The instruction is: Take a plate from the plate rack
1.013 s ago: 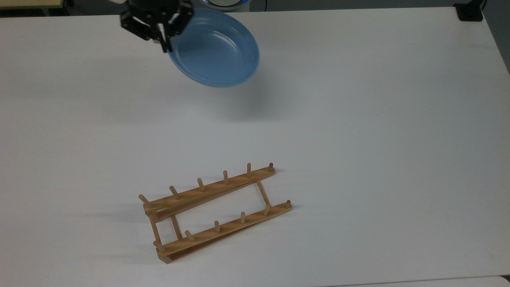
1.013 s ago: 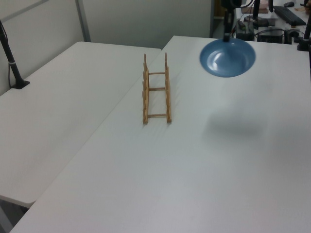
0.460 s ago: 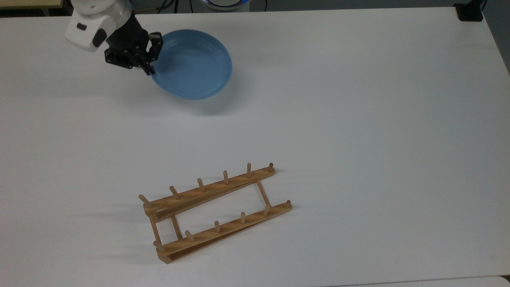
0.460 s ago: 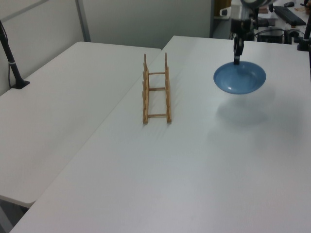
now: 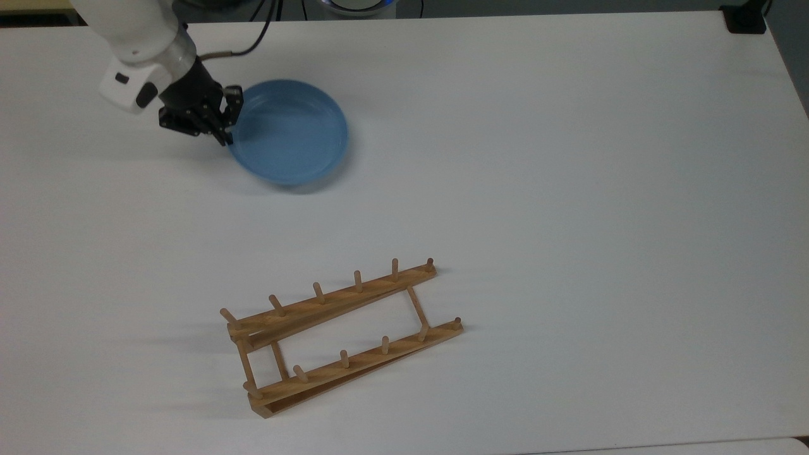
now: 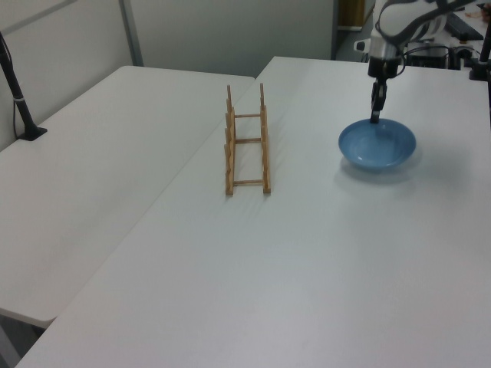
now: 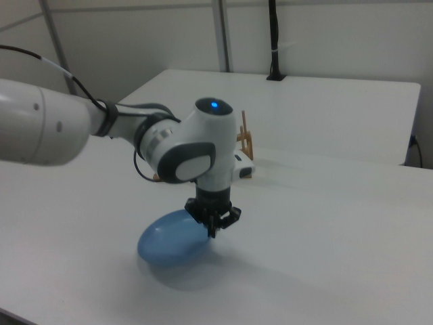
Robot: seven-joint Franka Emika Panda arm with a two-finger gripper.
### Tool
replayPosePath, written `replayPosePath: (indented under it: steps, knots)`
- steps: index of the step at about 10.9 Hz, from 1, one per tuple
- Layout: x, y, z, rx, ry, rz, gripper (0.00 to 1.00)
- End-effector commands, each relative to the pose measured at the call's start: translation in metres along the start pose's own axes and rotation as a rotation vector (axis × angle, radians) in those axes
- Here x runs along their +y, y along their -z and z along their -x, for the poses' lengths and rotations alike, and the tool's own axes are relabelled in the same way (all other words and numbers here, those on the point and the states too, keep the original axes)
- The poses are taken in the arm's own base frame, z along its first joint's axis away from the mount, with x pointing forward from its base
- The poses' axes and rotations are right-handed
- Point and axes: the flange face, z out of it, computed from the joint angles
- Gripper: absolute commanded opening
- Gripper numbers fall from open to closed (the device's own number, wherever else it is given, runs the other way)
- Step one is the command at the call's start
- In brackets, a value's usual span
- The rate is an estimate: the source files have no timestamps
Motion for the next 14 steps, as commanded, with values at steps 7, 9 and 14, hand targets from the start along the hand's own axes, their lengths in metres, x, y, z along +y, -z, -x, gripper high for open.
replayPosePath:
  steps: [7, 9, 14]
  knots:
    - [0.011, 0.005, -0.004, 0.059, -0.031, 0.022, 0.89]
    - [-0.009, 0.065, -0.013, 0.068, -0.133, 0.003, 1.00]
    - [-0.110, 0.244, -0.023, 0.014, -0.326, -0.051, 1.00]
